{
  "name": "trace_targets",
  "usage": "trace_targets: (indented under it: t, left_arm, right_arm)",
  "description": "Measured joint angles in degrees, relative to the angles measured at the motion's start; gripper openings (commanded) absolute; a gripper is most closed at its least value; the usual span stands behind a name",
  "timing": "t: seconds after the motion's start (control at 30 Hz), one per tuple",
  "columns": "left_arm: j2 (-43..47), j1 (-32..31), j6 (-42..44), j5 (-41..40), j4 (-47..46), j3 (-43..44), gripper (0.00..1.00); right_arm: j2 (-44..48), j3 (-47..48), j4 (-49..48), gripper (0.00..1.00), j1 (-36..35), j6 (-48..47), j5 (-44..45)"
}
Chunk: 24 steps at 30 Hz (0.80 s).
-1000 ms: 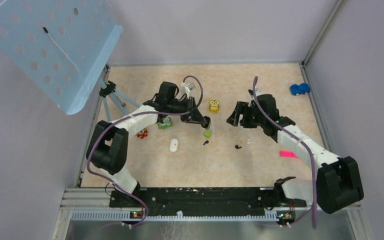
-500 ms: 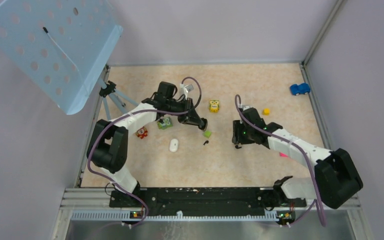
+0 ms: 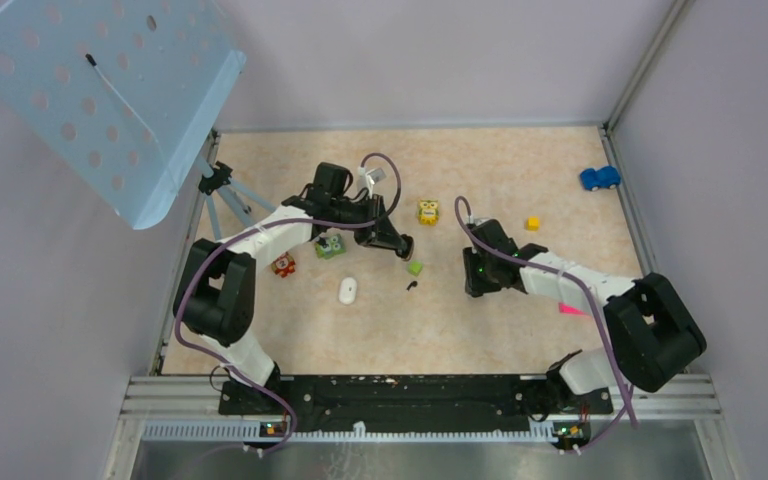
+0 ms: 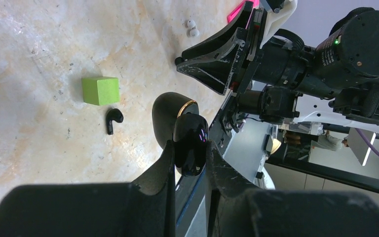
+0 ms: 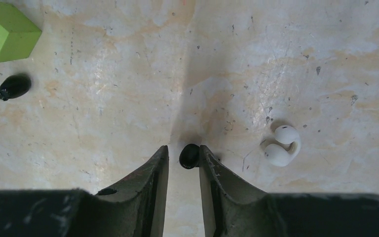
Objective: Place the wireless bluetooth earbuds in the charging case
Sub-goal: Pass from the left arm to the right
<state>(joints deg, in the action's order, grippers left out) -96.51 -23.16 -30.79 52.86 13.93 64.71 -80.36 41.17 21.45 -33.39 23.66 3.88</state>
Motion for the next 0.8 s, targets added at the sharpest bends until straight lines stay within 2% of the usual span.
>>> trace_targets:
  t: [0.47, 0.63, 0.8]
  left_arm:
    - [-0.04, 0.0, -0.85, 0.22, -0.94, 0.0, 0.0]
    - [-0.04, 0.0, -0.87, 0.28, -1.62, 0.0, 0.0]
    - [-0.09, 0.0, -1.07, 0.5, -2.36, 0.0, 0.0]
  right_arm:
    - [-2.25, 0.09, -1.09, 0.28, -0.09, -0.17, 1.42]
    - [-2.23, 0.13, -0.79, 0.32, -0.26, -0.76, 2.12]
    - [-2.14, 0.17, -0.17, 0.3, -0.81, -1.75, 2.75]
